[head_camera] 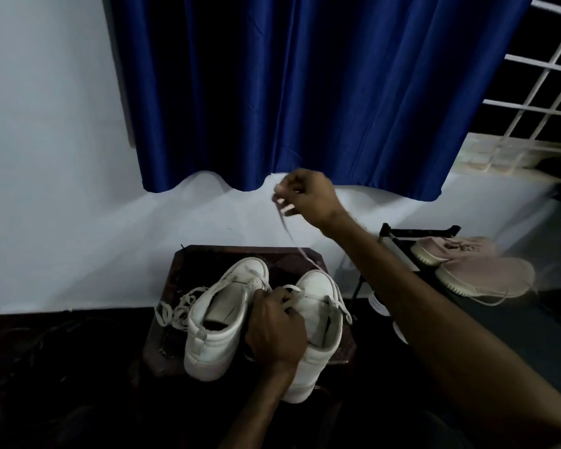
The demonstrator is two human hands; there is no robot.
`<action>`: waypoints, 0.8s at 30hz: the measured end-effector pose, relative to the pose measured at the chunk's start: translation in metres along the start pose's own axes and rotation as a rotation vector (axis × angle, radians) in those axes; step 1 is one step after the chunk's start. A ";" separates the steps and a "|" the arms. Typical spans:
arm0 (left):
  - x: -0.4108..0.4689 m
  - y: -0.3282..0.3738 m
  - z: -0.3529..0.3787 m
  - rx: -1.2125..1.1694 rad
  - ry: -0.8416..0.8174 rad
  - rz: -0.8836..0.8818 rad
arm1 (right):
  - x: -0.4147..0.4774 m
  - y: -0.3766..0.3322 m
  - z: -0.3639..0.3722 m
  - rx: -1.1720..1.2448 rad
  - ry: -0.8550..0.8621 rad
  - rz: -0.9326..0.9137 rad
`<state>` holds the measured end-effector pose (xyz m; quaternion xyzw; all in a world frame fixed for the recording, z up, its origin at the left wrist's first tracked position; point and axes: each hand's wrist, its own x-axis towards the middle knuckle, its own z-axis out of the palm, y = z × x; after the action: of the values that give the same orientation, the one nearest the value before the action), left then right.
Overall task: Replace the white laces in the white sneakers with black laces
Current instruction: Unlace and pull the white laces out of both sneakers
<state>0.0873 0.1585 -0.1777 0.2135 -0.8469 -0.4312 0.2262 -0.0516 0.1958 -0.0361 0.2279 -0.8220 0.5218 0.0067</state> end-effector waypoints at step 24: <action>0.051 0.041 0.014 0.755 -0.504 0.735 | -0.214 0.112 0.035 -0.143 0.257 0.279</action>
<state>0.0313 0.1614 -0.1412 -0.1375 -0.9882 -0.0304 0.0608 0.1052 0.2839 -0.2013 0.0424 -0.8730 0.4828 0.0552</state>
